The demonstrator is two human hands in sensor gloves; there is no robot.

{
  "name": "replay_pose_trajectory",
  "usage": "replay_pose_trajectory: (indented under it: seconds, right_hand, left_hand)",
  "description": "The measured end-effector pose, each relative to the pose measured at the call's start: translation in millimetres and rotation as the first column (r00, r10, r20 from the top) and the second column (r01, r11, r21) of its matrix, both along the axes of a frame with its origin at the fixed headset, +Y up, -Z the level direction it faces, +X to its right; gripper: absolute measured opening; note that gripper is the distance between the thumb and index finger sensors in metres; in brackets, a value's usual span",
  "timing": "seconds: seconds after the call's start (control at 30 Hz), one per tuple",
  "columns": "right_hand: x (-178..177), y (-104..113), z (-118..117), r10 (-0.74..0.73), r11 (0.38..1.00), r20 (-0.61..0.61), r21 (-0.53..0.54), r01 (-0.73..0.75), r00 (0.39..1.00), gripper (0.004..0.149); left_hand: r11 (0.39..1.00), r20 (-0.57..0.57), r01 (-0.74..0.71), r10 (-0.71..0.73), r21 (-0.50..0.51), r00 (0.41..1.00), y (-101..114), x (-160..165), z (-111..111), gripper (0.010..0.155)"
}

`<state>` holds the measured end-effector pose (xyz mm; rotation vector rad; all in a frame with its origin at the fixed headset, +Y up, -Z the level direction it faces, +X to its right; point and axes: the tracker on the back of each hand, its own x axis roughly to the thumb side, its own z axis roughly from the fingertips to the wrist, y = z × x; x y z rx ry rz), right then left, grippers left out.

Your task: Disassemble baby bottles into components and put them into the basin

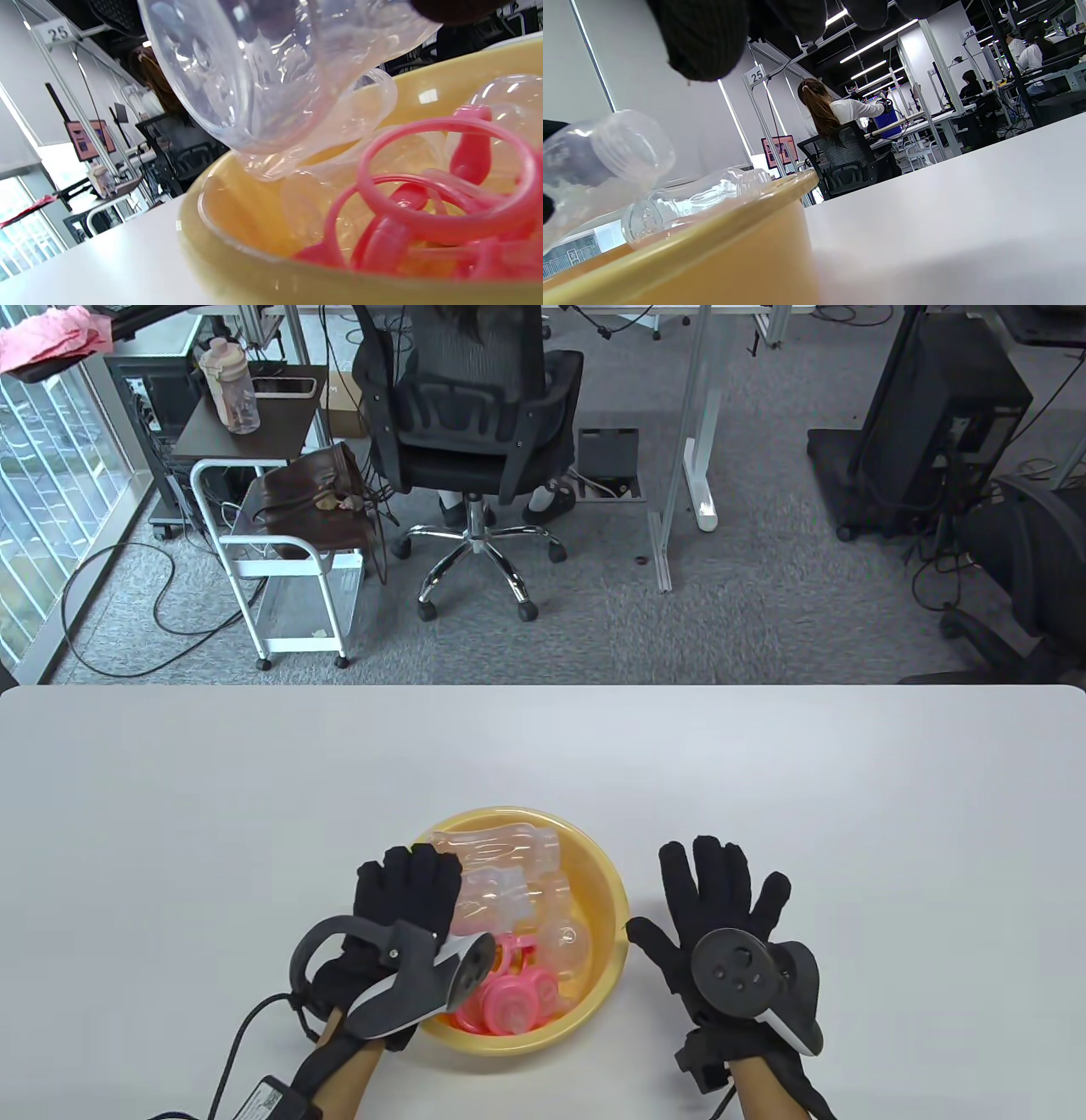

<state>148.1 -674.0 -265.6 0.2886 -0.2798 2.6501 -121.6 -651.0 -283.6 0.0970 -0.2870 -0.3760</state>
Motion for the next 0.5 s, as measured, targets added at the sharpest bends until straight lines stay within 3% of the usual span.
replay_pose_trajectory:
  seconds: [0.2, 0.5]
  right_hand:
    - [2, 0, -2, -0.015, 0.998, -0.014, -0.059, 0.014, 1.000, 0.078]
    - [0, 1, -1, 0.000, 0.999, -0.031, -0.047, -0.002, 1.000, 0.077]
  left_hand:
    - [0.993, -0.031, 0.083, -0.086, -0.089, 0.996, -13, 33, -15, 0.091]
    - [0.990, -0.035, 0.096, -0.100, -0.102, 0.994, -25, 38, -17, 0.092]
